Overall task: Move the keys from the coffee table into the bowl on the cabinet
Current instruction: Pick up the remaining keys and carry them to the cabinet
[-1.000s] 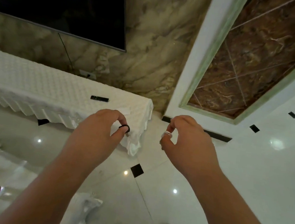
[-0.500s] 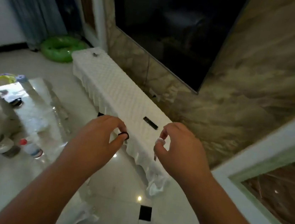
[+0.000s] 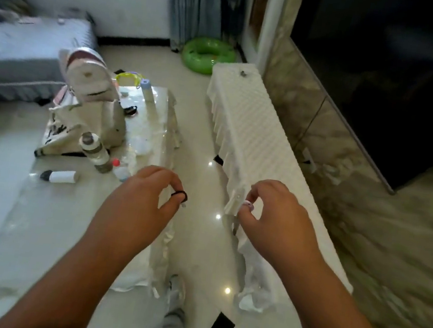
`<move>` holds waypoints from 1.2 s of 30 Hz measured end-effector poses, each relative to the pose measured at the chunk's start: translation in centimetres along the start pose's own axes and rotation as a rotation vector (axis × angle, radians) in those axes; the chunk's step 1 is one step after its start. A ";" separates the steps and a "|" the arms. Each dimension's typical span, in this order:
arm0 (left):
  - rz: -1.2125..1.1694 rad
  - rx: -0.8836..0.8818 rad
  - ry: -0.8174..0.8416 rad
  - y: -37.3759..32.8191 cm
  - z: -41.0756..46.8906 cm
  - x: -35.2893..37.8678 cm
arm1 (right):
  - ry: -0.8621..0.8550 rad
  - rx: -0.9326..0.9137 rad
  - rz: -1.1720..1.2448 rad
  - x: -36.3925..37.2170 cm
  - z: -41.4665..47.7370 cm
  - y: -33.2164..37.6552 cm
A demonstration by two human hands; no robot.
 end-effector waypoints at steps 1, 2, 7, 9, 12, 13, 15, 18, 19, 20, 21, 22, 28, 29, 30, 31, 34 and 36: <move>-0.006 -0.012 0.000 0.4 0.3 0.2 | 0.013 -0.013 0.006 0.3 0.7 0.1; -0.015 -0.027 -0.003 0.8 0.8 0.4 | 0.026 -0.029 0.009 0.7 1.4 0.3; -0.020 -0.074 -0.021 3.4 5.1 0.8 | 0.080 -0.064 -0.007 1.9 6.9 1.7; -0.017 -0.078 -0.017 4.7 7.5 0.4 | 0.100 -0.059 -0.024 2.4 9.6 2.8; -0.022 -0.079 -0.033 6.5 11.6 -0.7 | 0.089 -0.080 -0.023 2.9 13.9 4.9; -0.024 -0.081 -0.047 7.2 12.9 -1.2 | 0.081 -0.092 -0.023 3.0 15.3 5.6; -0.025 -0.079 -0.069 8.4 15.5 -2.2 | 0.061 -0.100 -0.011 3.3 18.0 7.0; -0.023 -0.062 -0.072 10.0 19.4 -3.4 | 0.030 -0.094 0.018 4.0 21.7 8.5; -0.028 -0.058 -0.066 10.5 20.7 -3.6 | 0.024 -0.093 0.028 4.3 22.8 8.8; -0.032 -0.058 -0.063 11.1 21.8 -3.8 | 0.024 -0.093 0.038 4.7 23.9 9.0; -0.028 -0.064 -0.057 11.6 22.8 -3.9 | 0.030 -0.093 0.045 5.2 24.8 9.2; -0.018 -0.075 -0.048 12.1 23.7 -3.9 | 0.039 -0.093 0.048 5.6 25.6 9.4; -0.027 -0.110 -0.021 14.3 31.0 -2.6 | 0.059 -0.133 0.041 7.4 33.9 9.2; -0.021 -0.107 -0.032 14.4 32.4 -2.4 | 0.064 -0.146 0.044 7.6 35.6 9.1; -0.007 -0.110 -0.046 14.5 33.8 -2.2 | 0.071 -0.156 0.051 7.9 37.3 9.0; 0.011 -0.118 -0.059 14.6 35.2 -2.1 | 0.081 -0.164 0.059 8.0 39.0 8.9; 0.035 -0.152 -0.063 14.6 39.6 -1.6 | 0.126 -0.178 0.069 8.0 44.7 8.6; 0.007 -0.170 -0.076 14.4 42.8 -1.5 | 0.133 -0.175 0.072 7.6 48.7 8.3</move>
Point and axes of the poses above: each hand's wrist, its own z-axis towards the middle knuckle, its own x-axis out of the palm, y = z × x, the point moved 2 cm from there along z, towards the middle knuckle, and after that the axes turned 4 degrees about x, right-handed, at the moved point
